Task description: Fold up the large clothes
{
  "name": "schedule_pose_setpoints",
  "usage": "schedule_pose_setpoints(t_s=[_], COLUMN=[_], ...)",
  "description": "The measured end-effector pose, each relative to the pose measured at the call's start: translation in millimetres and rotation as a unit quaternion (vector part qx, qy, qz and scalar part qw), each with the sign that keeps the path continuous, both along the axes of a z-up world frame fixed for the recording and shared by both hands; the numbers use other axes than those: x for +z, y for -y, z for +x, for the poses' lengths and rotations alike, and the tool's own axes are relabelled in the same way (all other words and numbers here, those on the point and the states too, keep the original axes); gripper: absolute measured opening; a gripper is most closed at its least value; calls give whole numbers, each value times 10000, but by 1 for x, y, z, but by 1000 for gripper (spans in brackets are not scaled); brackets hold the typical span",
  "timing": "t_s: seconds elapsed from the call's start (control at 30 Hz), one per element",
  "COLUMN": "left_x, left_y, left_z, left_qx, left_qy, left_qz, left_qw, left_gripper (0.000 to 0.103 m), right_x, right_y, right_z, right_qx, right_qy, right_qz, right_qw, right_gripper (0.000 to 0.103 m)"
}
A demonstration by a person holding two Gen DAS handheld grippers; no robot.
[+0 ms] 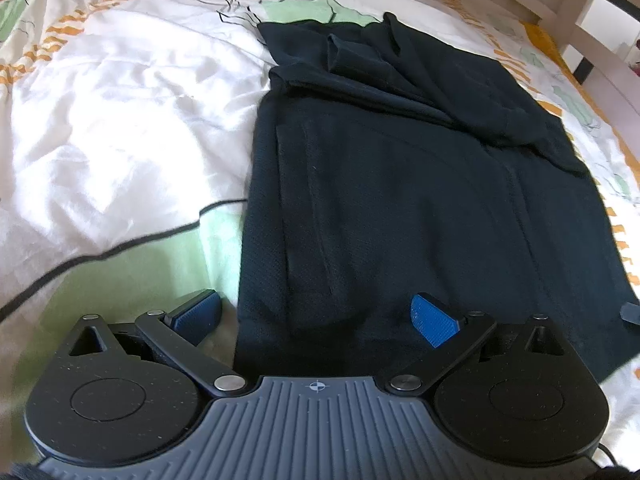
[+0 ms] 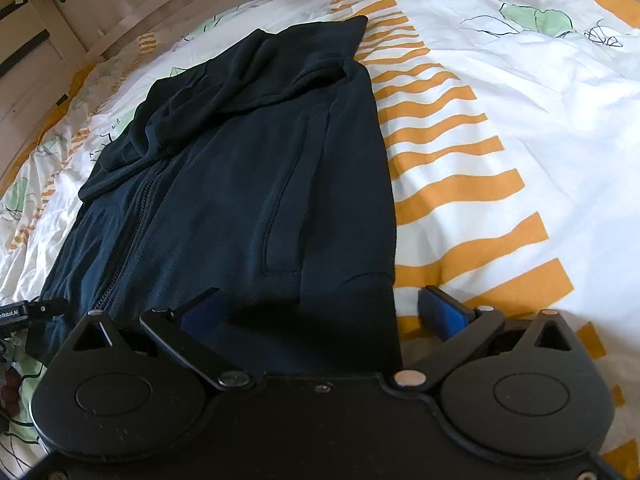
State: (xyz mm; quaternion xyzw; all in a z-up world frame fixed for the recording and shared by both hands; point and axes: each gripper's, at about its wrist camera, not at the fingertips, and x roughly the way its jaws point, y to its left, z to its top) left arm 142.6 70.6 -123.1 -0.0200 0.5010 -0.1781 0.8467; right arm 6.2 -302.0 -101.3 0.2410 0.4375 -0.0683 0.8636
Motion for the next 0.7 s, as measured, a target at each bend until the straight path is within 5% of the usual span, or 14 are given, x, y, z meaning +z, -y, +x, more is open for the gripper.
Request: schedule_pose_setpoints(t_s=[0.4, 0.53, 0.7], left_x=[3, 6, 9], left_y=[3, -3, -15], left_z=[-13, -13, -12], left_qx=[-307, -163, 45], left_qy=[-361, -332, -303], left_qz=[-162, -292, -693], left_qw=[9987, 9989, 9971], left_gripper=[100, 60, 31], right_x=[5, 6, 7], right_y=[1, -1, -5], right_z=[-8, -6, -3], right_qx=[128, 202, 238], right_qy=[-60, -116, -219], right_qz=[672, 737, 612], right_qw=[9976, 9970, 9976], right_gripper=[103, 99, 61])
